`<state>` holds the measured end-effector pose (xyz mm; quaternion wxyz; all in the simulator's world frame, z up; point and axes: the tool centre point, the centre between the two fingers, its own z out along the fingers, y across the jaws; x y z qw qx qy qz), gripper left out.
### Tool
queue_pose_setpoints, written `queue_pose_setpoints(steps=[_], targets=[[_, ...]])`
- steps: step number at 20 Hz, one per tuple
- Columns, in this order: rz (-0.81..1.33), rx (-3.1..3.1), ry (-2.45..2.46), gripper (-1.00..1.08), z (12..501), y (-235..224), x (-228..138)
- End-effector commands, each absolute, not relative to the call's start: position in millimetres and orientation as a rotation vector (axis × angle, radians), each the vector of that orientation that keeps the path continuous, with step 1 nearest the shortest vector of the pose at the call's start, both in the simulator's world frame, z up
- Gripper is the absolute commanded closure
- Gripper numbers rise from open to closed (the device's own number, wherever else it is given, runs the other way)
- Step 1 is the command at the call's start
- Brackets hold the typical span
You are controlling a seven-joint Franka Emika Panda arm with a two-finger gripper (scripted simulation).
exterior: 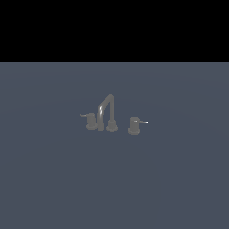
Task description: Turn on the faucet by rotating a designated handle.
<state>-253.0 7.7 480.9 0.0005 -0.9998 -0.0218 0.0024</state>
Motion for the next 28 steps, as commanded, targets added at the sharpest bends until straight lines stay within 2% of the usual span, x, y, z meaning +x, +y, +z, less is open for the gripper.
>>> queue_pose_setpoints(steps=[1,18,28], targets=[[0.008,-3.14,-0.069,1.08,480.9,7.7,-253.0],[0.028,-3.156,-0.054,1.08,482.6,8.8,-242.5],[0.038,-3.113,0.124,1.08,472.3,18.6,-207.4]])
